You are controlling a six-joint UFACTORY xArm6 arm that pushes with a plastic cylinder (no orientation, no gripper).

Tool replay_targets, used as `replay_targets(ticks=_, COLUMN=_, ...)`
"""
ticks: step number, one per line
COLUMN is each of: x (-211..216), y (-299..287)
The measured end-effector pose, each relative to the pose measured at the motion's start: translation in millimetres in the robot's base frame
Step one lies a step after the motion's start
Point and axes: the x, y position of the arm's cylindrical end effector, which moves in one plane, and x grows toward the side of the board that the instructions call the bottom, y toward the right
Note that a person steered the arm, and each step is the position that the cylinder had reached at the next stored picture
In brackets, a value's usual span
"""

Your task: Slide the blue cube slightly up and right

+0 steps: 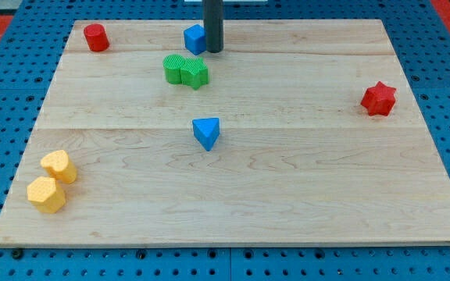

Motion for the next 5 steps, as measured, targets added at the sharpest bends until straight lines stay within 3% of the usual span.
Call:
replay_targets(ticks=1, x=4.8, y=-5.4)
replay_targets(ticks=2, x=6.2, y=-49.6)
replay_targets(ticks=3, x=-12.2, y=-66.9)
replay_targets(ticks=5, x=-44.5, y=-42.7)
